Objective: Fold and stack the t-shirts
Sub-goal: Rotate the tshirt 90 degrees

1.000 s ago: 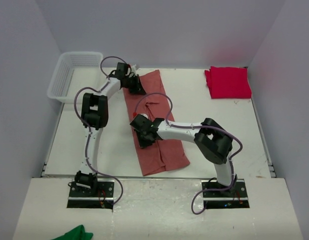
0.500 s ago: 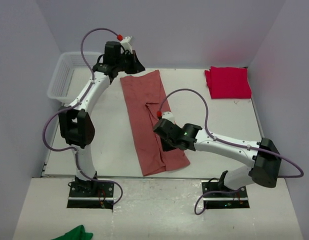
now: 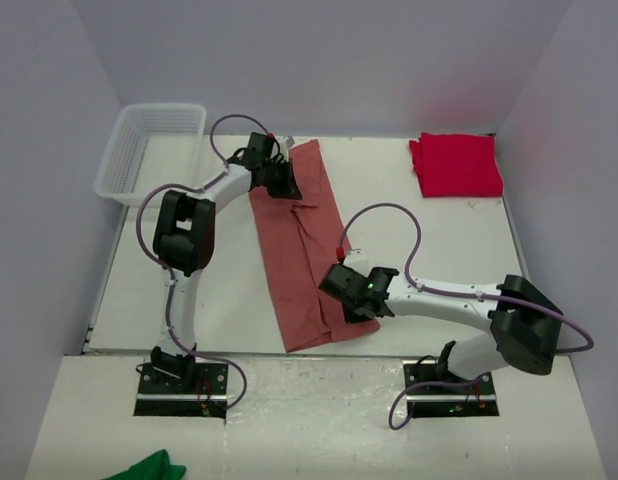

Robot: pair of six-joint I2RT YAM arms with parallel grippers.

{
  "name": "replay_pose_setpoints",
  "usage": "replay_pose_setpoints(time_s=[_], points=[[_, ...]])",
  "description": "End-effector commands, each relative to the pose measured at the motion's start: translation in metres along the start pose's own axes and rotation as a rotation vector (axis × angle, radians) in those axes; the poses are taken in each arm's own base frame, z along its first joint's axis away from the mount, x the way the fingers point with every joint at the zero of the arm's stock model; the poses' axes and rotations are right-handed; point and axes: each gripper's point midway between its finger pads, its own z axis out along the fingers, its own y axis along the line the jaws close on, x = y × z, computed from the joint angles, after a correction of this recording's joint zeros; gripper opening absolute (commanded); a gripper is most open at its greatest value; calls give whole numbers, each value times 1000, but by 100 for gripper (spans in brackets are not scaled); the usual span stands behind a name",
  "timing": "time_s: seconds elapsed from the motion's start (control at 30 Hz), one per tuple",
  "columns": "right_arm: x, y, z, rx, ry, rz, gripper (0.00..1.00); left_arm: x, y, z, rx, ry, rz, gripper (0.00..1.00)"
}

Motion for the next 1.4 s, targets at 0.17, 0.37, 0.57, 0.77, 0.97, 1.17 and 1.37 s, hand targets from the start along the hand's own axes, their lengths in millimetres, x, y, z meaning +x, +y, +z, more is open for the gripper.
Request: replay_pose_setpoints(time_s=[0.17, 0.37, 0.57, 0.77, 0.97, 1.17, 1.37], points=[[3, 13, 15, -23, 12, 39, 0, -14, -2, 24, 45, -34, 11, 0], [19, 29, 28, -74, 76, 38, 0, -9, 12, 54, 53, 6, 1, 0], [17, 42, 33, -84, 96, 10, 0, -14, 19, 75, 75, 24, 7, 0], [0, 61, 25, -113, 76, -36, 0, -25, 21, 78, 95, 10, 6, 0], [-13, 71, 18, -133, 54, -49, 0, -41, 16, 62, 105, -23, 23, 0], [-19, 77, 7, -158, 29, -56, 0, -56, 6, 42, 107, -58, 46, 0], [-32, 67, -13, -125, -42, -41, 0, -80, -27, -4, 135, -140, 97, 0]])
